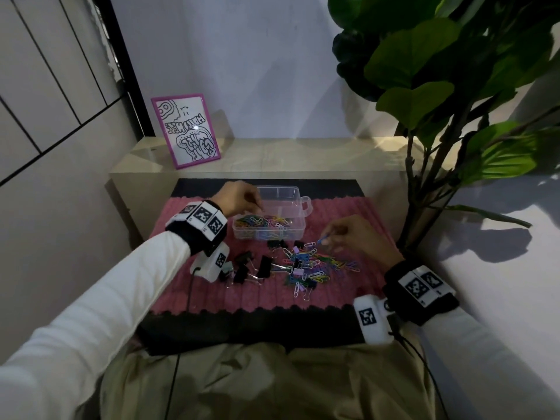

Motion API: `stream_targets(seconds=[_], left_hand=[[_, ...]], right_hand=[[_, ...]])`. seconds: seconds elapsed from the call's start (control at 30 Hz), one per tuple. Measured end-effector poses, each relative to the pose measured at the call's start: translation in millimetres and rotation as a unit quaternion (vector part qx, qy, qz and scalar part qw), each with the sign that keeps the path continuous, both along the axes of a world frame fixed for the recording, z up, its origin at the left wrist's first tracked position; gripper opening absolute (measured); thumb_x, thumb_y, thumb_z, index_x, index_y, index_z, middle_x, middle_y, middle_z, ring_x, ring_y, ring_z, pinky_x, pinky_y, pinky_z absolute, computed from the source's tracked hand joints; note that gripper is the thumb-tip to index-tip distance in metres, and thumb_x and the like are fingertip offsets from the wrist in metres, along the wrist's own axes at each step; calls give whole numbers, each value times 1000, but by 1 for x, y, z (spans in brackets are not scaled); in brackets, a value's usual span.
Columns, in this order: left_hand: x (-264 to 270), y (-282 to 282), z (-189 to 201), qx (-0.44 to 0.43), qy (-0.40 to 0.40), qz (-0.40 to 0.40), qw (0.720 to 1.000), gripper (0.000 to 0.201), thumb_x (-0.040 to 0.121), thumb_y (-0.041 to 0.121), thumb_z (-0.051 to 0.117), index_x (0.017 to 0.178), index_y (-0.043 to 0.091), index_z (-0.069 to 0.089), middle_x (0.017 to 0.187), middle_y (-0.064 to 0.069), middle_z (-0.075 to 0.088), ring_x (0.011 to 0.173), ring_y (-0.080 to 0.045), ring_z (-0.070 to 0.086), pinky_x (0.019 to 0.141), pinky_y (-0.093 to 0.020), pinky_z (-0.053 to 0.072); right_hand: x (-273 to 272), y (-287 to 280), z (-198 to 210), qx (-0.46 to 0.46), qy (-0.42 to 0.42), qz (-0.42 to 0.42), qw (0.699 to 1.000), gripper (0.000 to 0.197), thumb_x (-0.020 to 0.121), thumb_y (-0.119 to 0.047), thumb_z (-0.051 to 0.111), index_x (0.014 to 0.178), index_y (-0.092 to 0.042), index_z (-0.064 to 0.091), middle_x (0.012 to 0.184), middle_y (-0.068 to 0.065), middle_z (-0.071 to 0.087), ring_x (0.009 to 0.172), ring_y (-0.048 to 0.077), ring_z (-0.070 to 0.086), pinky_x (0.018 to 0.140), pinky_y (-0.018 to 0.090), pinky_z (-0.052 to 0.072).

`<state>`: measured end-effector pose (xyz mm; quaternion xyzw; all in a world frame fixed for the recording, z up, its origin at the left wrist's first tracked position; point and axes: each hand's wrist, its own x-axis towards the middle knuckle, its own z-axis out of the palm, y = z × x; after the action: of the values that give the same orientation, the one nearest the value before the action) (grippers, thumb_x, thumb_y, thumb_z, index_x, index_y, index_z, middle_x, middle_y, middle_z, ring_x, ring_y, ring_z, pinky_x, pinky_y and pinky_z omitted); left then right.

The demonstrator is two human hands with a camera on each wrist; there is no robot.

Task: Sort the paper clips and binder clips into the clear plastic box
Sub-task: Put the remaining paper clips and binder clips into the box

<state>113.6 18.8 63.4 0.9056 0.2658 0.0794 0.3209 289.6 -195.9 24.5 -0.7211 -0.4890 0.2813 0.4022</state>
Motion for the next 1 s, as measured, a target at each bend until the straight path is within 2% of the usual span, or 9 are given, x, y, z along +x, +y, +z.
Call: stream_targets(seconds=[0.13, 0.2, 0.33, 0.4, 0.5, 0.63, 0.8, 0.9, 1.0], left_hand=[[-1, 0, -14, 72, 38, 14, 997, 16, 83, 12, 61, 96, 9, 71, 98, -5, 71, 86, -9, 60, 77, -15, 41], [-5, -1, -15, 71, -2, 28, 997, 22, 86, -1, 51, 96, 6, 69, 101, -8, 70, 89, -12, 61, 73, -14, 45], [-16, -2, -8, 14, -96, 67, 993, 38, 80, -16, 38, 93, 8, 65, 92, -7, 68, 73, -6, 60, 57, -6, 49], [-20, -2, -6, -10, -125, 87, 988, 34, 82, -14, 42, 95, 9, 64, 87, -4, 65, 71, -3, 60, 57, -5, 49], [-26, -3, -8, -35, -134, 114, 984, 27, 85, -10, 45, 98, 6, 63, 87, -4, 65, 71, -6, 61, 57, -8, 50], [-28, -18, -13, -18, -102, 43, 994, 22, 85, -5, 51, 98, 6, 64, 92, -9, 67, 66, 1, 61, 59, -8, 50], [-9, -52, -27, -39, -20, -69, 997, 22, 86, -5, 49, 98, 4, 66, 99, -13, 69, 61, 7, 60, 67, -12, 50], [14, -73, -29, 3, 43, -151, 988, 28, 86, -5, 47, 103, 7, 67, 104, -7, 70, 74, -3, 61, 67, -7, 47], [35, -87, -26, 46, 90, -217, 971, 28, 87, 2, 53, 112, 6, 63, 112, -9, 68, 96, -14, 63, 82, -15, 45]], right_hand=[[1, 1, 3, 6, 54, -8, 998, 4, 79, -3, 67, 79, -6, 69, 69, 8, 69, 55, 8, 66, 56, 19, 55], [2, 5, 6, 13, 78, -12, 997, 4, 80, -2, 66, 83, -1, 68, 68, 6, 69, 56, 10, 66, 57, 21, 57], [2, 32, 23, 48, 95, -27, 994, 13, 81, 5, 62, 91, 13, 61, 81, 11, 69, 61, 12, 68, 58, 23, 57], [-3, 53, 32, 42, 118, -16, 992, 2, 82, 7, 60, 84, 8, 60, 91, 24, 66, 63, 20, 67, 59, 23, 58], [-11, 83, 34, 6, 96, -6, 995, 11, 82, 8, 59, 77, -1, 60, 93, 27, 65, 63, 22, 66, 62, 27, 60], [-18, 101, 28, -48, 16, 20, 999, 12, 83, 7, 60, 94, 7, 65, 98, 27, 68, 71, 21, 67, 70, 23, 59], [-22, 83, 37, -54, -135, 58, 988, 25, 86, 8, 50, 104, 3, 67, 101, 19, 70, 91, 25, 68, 78, 18, 53], [-12, 53, 40, -21, -216, 61, 974, 21, 84, 4, 55, 97, -1, 70, 94, 9, 70, 85, 15, 64, 66, -3, 39], [8, 17, 30, -129, -321, 78, 935, 9, 83, -6, 61, 90, -5, 67, 88, 8, 64, 85, 19, 58, 62, 7, 35]])
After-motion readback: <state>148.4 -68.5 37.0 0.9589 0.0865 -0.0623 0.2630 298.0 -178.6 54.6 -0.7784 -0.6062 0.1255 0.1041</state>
